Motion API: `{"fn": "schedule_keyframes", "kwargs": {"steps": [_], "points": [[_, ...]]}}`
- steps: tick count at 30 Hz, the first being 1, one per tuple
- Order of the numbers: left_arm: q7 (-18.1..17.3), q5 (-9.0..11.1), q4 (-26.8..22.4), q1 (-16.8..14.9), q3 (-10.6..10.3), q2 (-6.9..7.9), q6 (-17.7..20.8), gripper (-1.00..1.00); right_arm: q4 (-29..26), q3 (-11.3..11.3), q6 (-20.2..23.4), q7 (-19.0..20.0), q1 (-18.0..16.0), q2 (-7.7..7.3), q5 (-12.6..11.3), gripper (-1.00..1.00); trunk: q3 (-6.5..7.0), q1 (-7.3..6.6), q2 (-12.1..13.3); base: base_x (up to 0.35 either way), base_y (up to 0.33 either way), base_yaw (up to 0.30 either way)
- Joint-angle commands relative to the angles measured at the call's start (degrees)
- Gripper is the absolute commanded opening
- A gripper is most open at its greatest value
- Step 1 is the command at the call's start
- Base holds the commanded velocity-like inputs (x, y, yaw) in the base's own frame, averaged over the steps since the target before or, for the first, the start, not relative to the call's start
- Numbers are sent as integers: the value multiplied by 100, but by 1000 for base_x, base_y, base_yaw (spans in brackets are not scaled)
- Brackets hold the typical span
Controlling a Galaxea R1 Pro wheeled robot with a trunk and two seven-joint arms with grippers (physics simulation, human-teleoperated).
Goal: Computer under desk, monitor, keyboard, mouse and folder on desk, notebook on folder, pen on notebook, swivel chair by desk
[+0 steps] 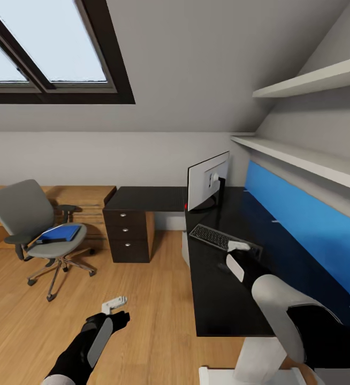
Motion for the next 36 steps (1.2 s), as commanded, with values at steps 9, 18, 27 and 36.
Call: {"fn": "schedule_keyframes", "kwargs": {"steps": [9, 18, 27, 36], "points": [[55, 99, 48, -40, 9, 83, -167, 100, 25, 62, -422, -3, 192, -17, -28, 100, -10, 2, -8, 55, 0, 0], [57, 97, 64, -42, 6, 82, -196, 100, 221, 69, -762, -2, 222, -32, -31, 100, -10, 2, -8, 141, 0, 0], [53, 37, 141, -42, -10, 72, -198, 100, 287, 72, -1069, -19, 226, -28, -31, 100, -10, 2, -8, 260, 0, 0], [66, 13, 149, -41, -14, 51, -198, 100, 297, 72, -1058, -47, 226, -33, -29, 100, -10, 2, -8, 122, 0, 0]]}}
